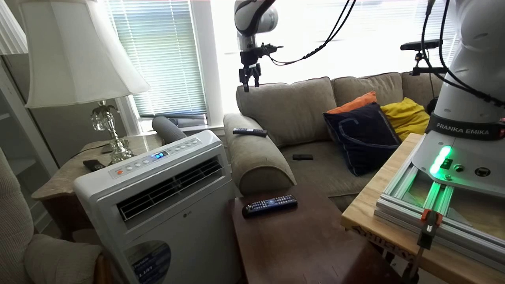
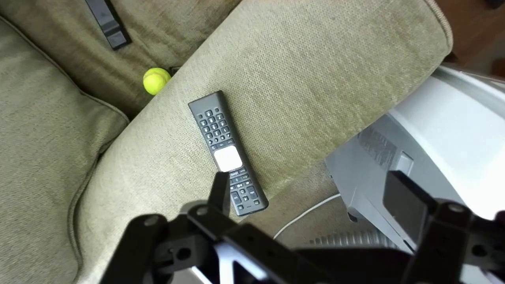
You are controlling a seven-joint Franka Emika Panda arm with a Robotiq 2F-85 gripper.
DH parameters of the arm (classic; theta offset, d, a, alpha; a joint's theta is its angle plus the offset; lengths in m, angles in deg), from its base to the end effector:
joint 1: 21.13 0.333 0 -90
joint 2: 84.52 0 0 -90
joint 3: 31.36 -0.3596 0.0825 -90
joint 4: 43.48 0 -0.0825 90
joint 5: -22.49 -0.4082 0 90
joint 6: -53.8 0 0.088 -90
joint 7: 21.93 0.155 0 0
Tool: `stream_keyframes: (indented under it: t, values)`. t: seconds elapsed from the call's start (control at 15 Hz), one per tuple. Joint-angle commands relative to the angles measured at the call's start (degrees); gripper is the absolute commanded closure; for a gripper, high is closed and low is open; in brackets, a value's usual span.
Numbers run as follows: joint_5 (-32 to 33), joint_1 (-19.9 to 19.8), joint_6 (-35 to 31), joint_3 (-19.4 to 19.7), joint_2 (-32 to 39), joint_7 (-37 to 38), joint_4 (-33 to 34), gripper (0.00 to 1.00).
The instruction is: Remove the remote control from the armrest and put it on the table.
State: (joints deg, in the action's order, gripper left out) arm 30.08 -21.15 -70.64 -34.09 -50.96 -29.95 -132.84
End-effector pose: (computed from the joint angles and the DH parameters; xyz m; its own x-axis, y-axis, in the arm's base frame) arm 0.7473 0.0204 0.2826 0.9681 0.2503 0.0128 0.2483 -0.9647 0.0874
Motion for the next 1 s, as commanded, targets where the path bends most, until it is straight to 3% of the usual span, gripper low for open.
stream_keyframes:
  t: [0.0,0.47,0.6,0.67,0.93]
  values:
    - [-0.2,-0.8,2.9,0.0,12.3,-6.9,14.1,0.00]
    - [-0.9,-3.3,17.3,-1.4,24.7,-21.3,33.1,0.00]
    - [0.0,-2.0,18.3,0.9,27.4,-16.0,38.2,0.00]
    - [-0.1,-2.4,15.2,0.1,22.5,-17.6,29.7,0.00]
    - [-0.4,-2.6,14.4,0.1,25.8,-18.0,34.3,0.00]
